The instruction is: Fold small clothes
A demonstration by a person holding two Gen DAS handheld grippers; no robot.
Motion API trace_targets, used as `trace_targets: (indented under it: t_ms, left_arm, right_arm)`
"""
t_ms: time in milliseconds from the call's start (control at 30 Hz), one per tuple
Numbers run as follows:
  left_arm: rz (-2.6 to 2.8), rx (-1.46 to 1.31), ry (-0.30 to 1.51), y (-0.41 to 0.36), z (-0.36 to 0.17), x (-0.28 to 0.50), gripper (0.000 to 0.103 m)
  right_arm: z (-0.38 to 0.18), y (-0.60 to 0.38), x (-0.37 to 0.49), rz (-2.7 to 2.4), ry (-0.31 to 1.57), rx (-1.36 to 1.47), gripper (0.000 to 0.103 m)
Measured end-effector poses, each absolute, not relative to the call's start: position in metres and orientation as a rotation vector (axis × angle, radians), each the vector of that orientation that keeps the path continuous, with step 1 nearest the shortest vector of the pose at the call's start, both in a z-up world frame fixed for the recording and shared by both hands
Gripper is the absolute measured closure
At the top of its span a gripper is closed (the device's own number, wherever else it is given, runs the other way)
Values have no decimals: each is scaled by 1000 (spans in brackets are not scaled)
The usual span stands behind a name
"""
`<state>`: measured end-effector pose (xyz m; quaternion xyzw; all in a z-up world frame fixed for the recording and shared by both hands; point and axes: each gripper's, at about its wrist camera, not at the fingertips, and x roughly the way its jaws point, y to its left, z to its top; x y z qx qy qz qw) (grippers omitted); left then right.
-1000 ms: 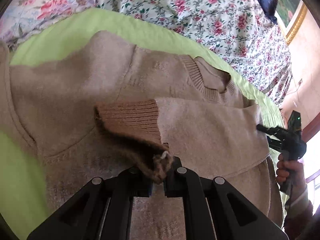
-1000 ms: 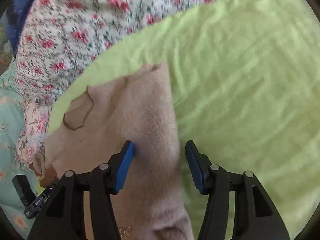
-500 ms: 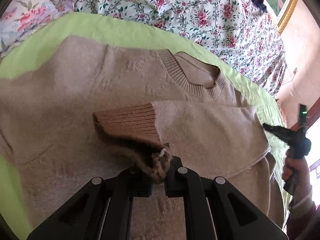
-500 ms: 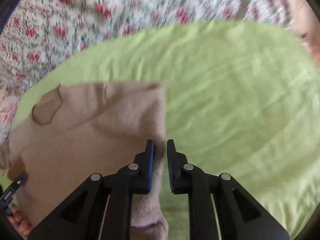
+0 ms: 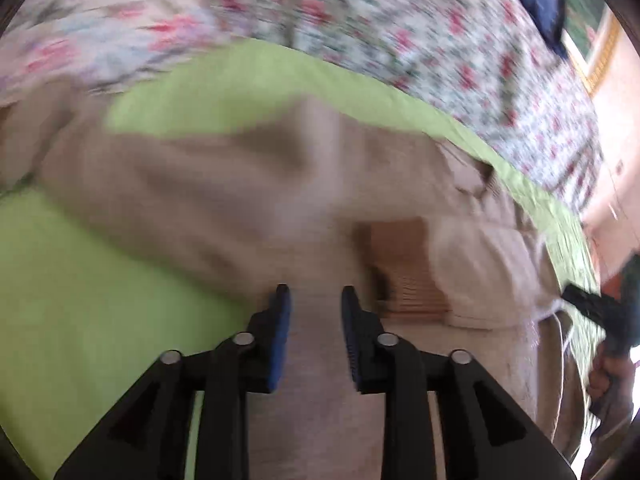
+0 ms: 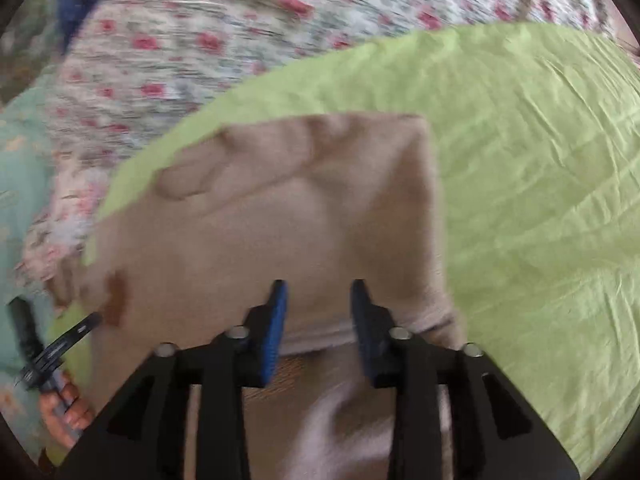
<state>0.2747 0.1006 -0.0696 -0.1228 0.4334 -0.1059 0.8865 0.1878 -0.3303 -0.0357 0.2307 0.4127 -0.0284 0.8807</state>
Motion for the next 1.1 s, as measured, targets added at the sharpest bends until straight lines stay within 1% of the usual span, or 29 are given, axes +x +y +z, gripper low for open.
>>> trace_targets:
  t_ms: [33,67,100,133,167,200,300,367,533,600,633,667,733,767,800,867,967,1100]
  left_arm:
    - [-194,-283,889,118,-66,273,64]
    - [-155,-299,876,133,-62,272,46]
    - [-105,-323,850,150,-57,271,39]
    - [-48,-374,806,175,-49,268,28]
    - [-22,-411,784,190,-45,267,20]
    - [22,-489,749,216,-41,266,18]
    - [76,-655,712,270,-34,276,17]
    - [98,-716,710,293,-29,291,17]
    - [201,-760,757,324,-30,336,16]
    - [248,-747,783,332,-38,355,19]
    - [265,-720,791,332,-42,361,31]
    - [289,-679,808,332,-45,367,55]
    - [320,-604,835,332,-48,373,80]
    - [306,-592,825,332,-48,370,86]
    - [296,-581,810,332,-46,366,89]
    - [270,-565,772,330,-39,353,90]
    - [229,-550,698,324,-25,331,91]
    - [136,-482,601,295,6,304,91]
  right_arm:
    - [-31,-322,184,-29,849,477,53]
    - [-28,-313,179,2,840,470,52]
    - [-26,-303,175,36,837,462,52]
    - [-26,-293,176,56,840,460,52]
    - [-28,-284,173,76,846,462,52]
    - [-30,-277,176,89,854,465,52]
    - [-36,-260,174,118,884,461,52]
    - [-41,-251,176,135,901,456,52]
    - [-49,-234,183,169,928,451,52]
    - [-52,-232,187,180,938,453,52]
    - [-54,-229,188,183,945,450,52]
    - [-55,-228,189,186,949,444,52]
    - [-56,-226,188,186,953,435,52]
    - [-56,-227,187,183,953,434,52]
    - [-56,-230,185,179,952,436,52]
    - [-55,-233,182,168,945,436,52]
    - [-52,-240,176,147,932,442,52]
    - [-47,-245,167,138,913,448,52]
